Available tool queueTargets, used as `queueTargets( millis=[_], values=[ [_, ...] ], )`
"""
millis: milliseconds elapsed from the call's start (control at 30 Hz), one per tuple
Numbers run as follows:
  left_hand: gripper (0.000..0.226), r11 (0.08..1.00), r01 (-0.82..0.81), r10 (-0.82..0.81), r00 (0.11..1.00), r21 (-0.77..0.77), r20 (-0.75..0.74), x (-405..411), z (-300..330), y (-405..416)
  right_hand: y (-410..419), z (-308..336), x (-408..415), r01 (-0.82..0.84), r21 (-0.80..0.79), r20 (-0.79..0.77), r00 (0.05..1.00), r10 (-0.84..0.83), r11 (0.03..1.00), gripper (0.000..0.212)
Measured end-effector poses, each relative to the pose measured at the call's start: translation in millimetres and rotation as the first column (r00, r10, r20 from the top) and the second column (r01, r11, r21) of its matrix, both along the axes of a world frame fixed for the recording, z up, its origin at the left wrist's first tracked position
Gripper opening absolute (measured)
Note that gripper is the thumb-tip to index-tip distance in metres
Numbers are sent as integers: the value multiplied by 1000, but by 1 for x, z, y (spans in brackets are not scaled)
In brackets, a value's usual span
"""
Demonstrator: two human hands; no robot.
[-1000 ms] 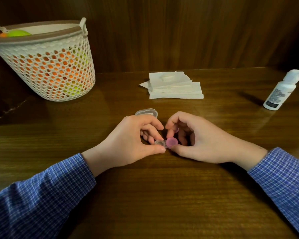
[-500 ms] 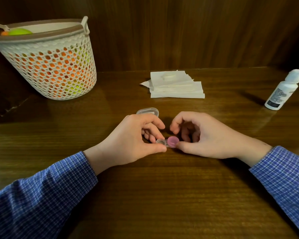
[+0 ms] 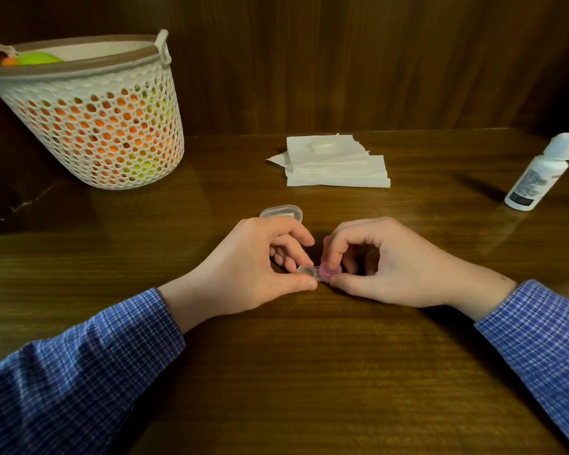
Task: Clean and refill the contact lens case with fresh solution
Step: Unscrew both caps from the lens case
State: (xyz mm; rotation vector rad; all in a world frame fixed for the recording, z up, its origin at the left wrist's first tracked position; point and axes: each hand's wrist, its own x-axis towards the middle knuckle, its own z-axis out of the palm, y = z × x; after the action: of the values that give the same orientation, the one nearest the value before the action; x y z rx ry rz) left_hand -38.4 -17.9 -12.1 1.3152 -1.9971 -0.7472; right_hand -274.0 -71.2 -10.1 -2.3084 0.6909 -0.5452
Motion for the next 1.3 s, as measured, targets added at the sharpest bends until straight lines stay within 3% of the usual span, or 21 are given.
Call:
queueTargets(
  millis=[167, 333, 533, 700, 833, 1300],
  values=[
    [49, 1000, -5, 5, 1000, -3, 1, 0, 0, 0, -3, 1, -5, 30, 56, 3, 1000, -30, 998, 16],
    [48, 1000, -4, 4, 1000, -2, -1, 0, 0, 1, -8, 2, -9, 59, 194, 189, 977, -96, 979, 30],
    [47, 1000, -6, 6, 1000, 2, -2, 0, -1, 1, -19, 2, -10, 225, 249, 283, 913, -293, 942, 18],
    [47, 1000, -11, 11, 1000, 1, -5, -1, -1, 2, -24, -1, -12, 404, 21, 69, 912, -404, 915, 12],
    [48, 1000, -13, 13, 1000, 6, -2, -1, -1, 2, -28, -1, -15, 396, 11, -61, 917, -394, 918, 13],
    [47, 1000, -12, 12, 1000, -4, -2, -1, -3, 1, -30, -2, -13, 341, 16, -38, 940, -340, 940, 18]
  ],
)
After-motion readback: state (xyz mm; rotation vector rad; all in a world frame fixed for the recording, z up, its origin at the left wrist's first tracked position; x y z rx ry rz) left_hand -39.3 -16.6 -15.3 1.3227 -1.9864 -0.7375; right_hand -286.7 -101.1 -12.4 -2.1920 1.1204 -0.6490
